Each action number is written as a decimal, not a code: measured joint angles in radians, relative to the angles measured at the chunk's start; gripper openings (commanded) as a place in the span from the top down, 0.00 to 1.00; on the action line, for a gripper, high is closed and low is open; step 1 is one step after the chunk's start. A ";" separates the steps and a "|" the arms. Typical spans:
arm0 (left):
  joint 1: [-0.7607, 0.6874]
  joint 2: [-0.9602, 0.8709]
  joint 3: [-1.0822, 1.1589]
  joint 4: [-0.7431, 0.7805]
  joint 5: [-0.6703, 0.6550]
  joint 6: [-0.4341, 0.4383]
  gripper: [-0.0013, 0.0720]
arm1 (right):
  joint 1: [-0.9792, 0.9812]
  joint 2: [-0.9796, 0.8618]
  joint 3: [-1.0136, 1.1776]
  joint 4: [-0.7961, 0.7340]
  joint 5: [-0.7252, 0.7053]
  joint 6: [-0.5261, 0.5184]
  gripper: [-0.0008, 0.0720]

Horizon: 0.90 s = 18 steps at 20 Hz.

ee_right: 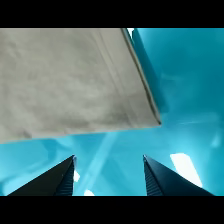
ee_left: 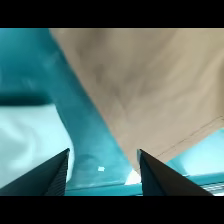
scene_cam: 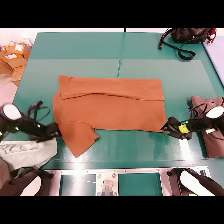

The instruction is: Fold the shirts.

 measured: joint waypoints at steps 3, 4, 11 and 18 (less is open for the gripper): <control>0.000 0.016 -0.137 -0.105 0.129 0.006 0.32 | 0.022 0.019 -0.080 0.079 -0.116 0.003 0.33; 0.002 0.020 -0.177 -0.156 0.168 0.018 0.32 | 0.035 0.023 -0.097 0.113 -0.155 0.003 0.33; 0.000 0.024 -0.303 -0.378 0.393 0.129 0.95 | 0.109 0.006 -0.134 0.251 -0.339 0.005 0.62; 0.000 0.037 -0.175 -0.388 0.227 0.238 0.95 | 0.078 0.012 -0.077 0.195 -0.218 -0.051 0.97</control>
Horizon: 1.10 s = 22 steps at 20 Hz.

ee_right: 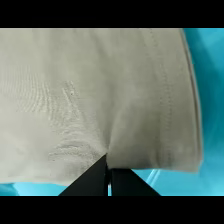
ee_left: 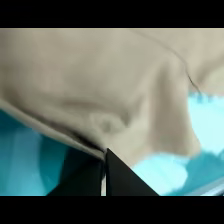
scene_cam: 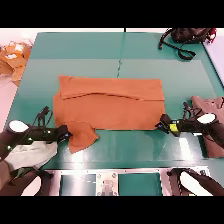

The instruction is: Fold the shirts.

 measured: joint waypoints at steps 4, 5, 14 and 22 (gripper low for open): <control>0.000 0.076 0.077 0.047 -0.138 -0.016 0.95 | -0.076 0.030 0.053 -0.119 0.104 0.005 0.97; -0.001 0.103 0.085 0.055 -0.169 -0.027 0.95 | -0.095 0.038 0.062 -0.152 0.132 0.012 0.97; 0.000 0.157 0.188 -0.042 -0.137 -0.048 0.95 | -0.105 0.060 0.179 -0.117 0.168 0.019 0.97; -0.001 -0.219 0.552 -0.080 0.003 0.031 0.95 | -0.036 -0.209 0.501 -0.027 0.053 0.026 0.97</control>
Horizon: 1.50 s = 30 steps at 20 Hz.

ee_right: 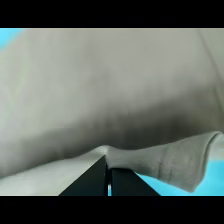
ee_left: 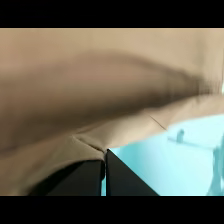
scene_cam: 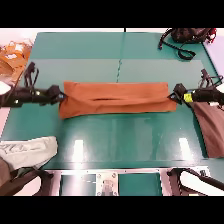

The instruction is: Fold the shirts.

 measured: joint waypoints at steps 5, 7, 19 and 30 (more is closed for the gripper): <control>-0.057 -0.311 0.275 -0.008 0.061 0.030 0.95 | 0.034 -0.237 0.172 0.046 -0.076 -0.018 0.97; -0.084 -0.428 0.370 -0.008 0.092 0.037 0.95 | 0.048 -0.321 0.233 0.080 -0.119 -0.032 0.96; -0.063 -0.631 0.681 -0.006 -0.013 0.044 0.19 | -0.082 -0.532 0.538 0.063 0.039 -0.164 0.37; -0.075 -0.635 0.719 -0.003 -0.203 0.003 0.95 | -0.137 -0.711 0.568 0.071 0.246 -0.334 0.48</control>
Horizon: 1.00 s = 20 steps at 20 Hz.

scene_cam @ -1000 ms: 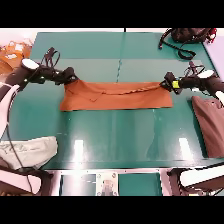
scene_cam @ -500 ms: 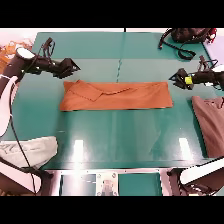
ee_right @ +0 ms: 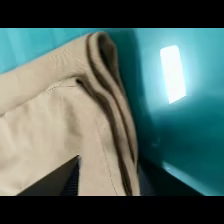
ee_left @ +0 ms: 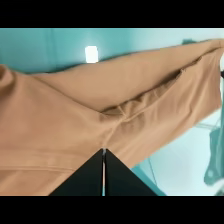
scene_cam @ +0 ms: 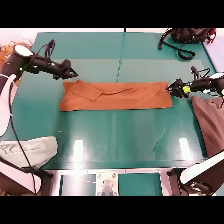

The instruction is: Fold the shirts.

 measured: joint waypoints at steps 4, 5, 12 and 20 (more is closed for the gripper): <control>-0.096 0.000 0.000 0.010 0.056 -0.005 0.95 | 0.021 -0.043 0.004 0.037 0.051 -0.054 0.97; -0.129 -0.002 0.000 0.011 0.083 -0.008 0.95 | 0.024 -0.048 0.014 0.047 0.062 -0.070 0.97; -0.412 -0.093 0.001 0.029 0.351 -0.017 0.95 | 0.042 0.051 0.190 0.125 0.278 -0.045 0.97; -0.649 -0.248 0.021 -0.077 0.621 -0.042 0.95 | 0.095 0.378 0.249 0.200 0.424 0.064 0.97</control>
